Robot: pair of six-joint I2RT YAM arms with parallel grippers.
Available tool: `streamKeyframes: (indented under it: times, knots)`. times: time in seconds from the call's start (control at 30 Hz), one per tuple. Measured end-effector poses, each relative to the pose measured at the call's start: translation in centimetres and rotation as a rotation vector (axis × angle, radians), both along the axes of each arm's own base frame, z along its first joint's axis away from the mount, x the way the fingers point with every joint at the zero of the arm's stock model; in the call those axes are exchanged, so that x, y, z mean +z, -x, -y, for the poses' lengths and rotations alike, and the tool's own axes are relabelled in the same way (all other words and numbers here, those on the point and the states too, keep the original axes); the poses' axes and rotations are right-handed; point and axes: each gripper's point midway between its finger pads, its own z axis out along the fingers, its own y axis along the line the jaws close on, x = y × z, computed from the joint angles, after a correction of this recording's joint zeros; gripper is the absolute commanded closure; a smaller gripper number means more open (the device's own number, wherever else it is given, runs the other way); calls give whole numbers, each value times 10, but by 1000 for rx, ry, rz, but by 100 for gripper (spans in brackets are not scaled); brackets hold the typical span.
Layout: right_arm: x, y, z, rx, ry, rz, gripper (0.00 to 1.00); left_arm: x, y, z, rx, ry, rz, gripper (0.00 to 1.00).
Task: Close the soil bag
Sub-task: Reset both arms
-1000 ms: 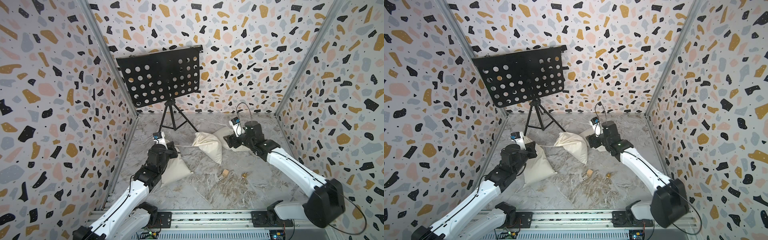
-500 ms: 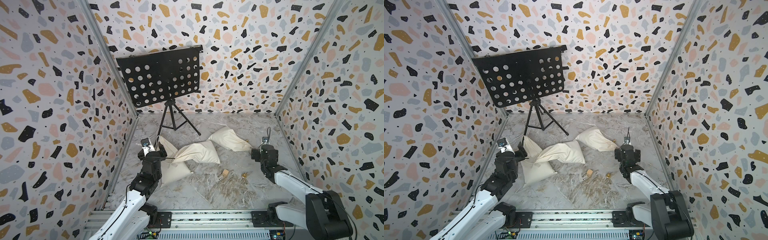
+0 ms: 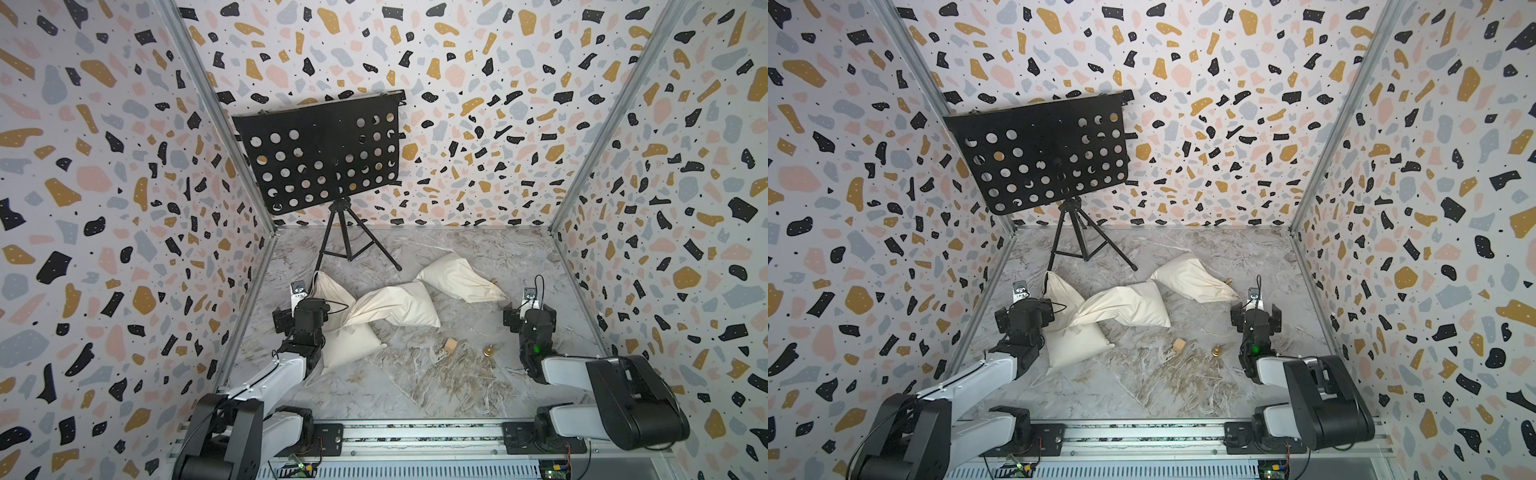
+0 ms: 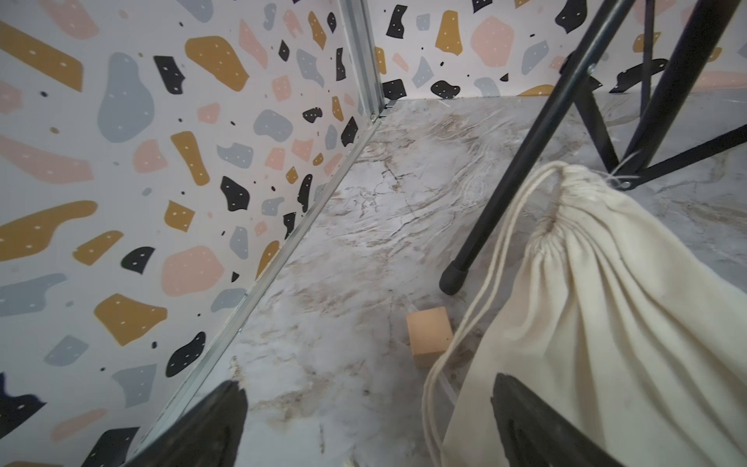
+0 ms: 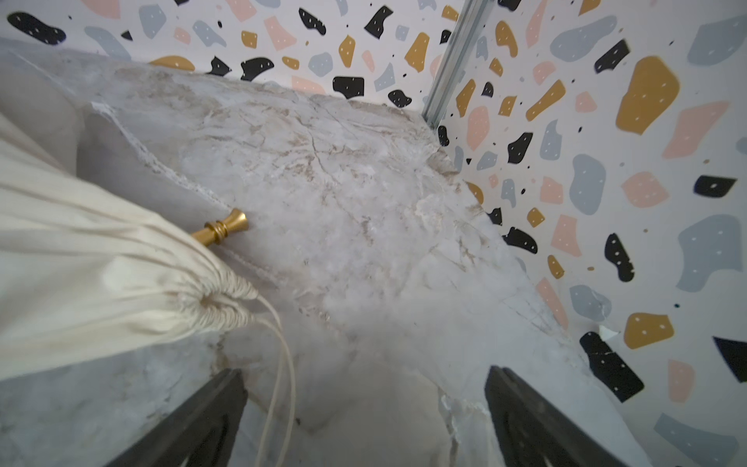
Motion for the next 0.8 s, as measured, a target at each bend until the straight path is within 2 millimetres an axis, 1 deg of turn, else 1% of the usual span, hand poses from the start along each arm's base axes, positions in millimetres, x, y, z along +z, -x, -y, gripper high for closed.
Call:
streamKeyframes:
  times: [0.07,0.1,0.13,0.2,0.23,0.3,0.33,0.43,0.5,0.57,0.63,0.67,0.7,0.8]
  knots:
    - [-18,-3,-4,28,11,-35,1,-7,-3,9,-50,20,-20,0]
    - [-25,-3,-5,39,12,-61,1,-7,-5,14,-77,35,-11,0]
    - [-27,-5,-6,52,6,-77,1,-5,-7,19,-107,53,20,0]
    - [-17,-17,-6,63,-13,-56,1,-6,-1,24,-142,76,101,0]
    - [-9,-25,-5,64,-26,-37,1,-13,4,25,-155,83,112,0]
    - [5,-37,-4,66,-41,1,0,-27,11,27,-171,92,83,0]
    - [9,-40,-3,65,-46,15,1,-26,10,29,-178,95,86,0]
    - [9,-40,-3,68,-54,6,1,-6,4,32,-198,103,142,0]
    - [5,-39,-4,72,-59,-8,1,1,-5,40,-242,107,161,0]
    - [3,-38,-4,74,-61,-17,0,-6,-16,50,-298,109,137,0]
    - [2,-38,-4,75,-63,-20,0,-24,-24,61,-355,110,80,0]
    - [2,-38,-4,74,-64,-22,0,-31,-25,65,-376,113,51,0]
    - [2,-38,-4,74,-63,-22,0,-34,-25,67,-389,116,37,0]
    - [2,-38,-4,74,-64,-21,0,-32,-28,74,-429,114,36,0]
